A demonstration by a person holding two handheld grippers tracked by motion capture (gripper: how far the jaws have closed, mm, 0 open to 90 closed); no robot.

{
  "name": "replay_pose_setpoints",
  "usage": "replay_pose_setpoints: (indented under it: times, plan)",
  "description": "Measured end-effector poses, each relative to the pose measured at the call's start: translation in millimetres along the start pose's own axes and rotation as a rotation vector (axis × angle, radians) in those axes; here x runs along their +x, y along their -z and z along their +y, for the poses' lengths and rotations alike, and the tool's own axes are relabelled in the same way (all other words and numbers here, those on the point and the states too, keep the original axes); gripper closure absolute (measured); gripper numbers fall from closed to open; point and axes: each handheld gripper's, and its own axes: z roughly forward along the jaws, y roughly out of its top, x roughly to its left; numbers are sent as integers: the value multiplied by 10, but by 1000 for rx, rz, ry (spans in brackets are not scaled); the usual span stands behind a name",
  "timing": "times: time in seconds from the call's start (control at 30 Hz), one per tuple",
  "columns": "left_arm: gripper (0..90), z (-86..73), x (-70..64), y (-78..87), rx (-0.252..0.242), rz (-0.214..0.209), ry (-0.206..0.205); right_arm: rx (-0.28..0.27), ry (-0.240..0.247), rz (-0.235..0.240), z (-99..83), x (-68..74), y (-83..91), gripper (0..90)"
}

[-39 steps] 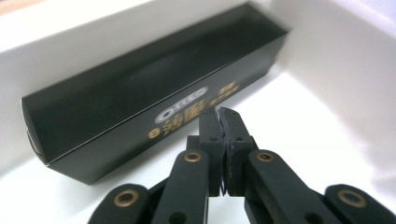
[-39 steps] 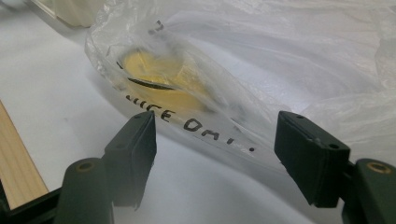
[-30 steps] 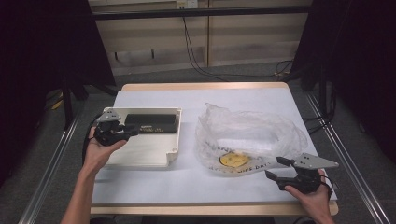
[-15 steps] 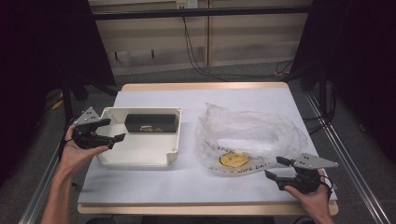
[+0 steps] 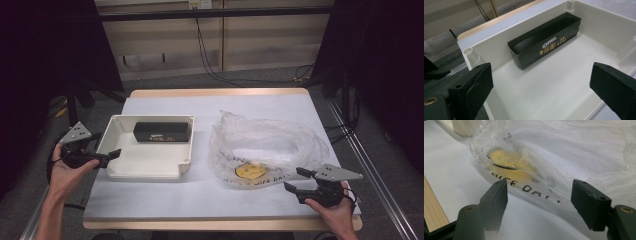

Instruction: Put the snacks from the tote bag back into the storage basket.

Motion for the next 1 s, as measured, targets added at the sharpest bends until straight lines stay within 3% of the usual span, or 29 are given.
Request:
replay_pose_setpoints:
  times: [0.1,0.4,0.57,0.63,0.73,0.93,1.0]
  plan:
    - [45,-30,-90,78,-18,27,8,-2,4,4,2,0,6,298]
    - [49,-118,-377,234,-53,31,20,-8,8,-1,3,5,27,296]
    - [36,-195,-493,282,-81,72,76,-14,3,-4,3,10,43,289]
    - [33,-245,-554,285,-81,53,76,-21,3,-7,3,7,48,273]
    - [26,-295,-638,286,-95,35,113,-30,0,-11,5,10,59,255]
    - [29,-373,-862,240,-101,72,154,-33,0,-11,8,26,68,237]
    - [37,-402,-944,218,-112,74,191,-36,2,-9,8,26,70,235]
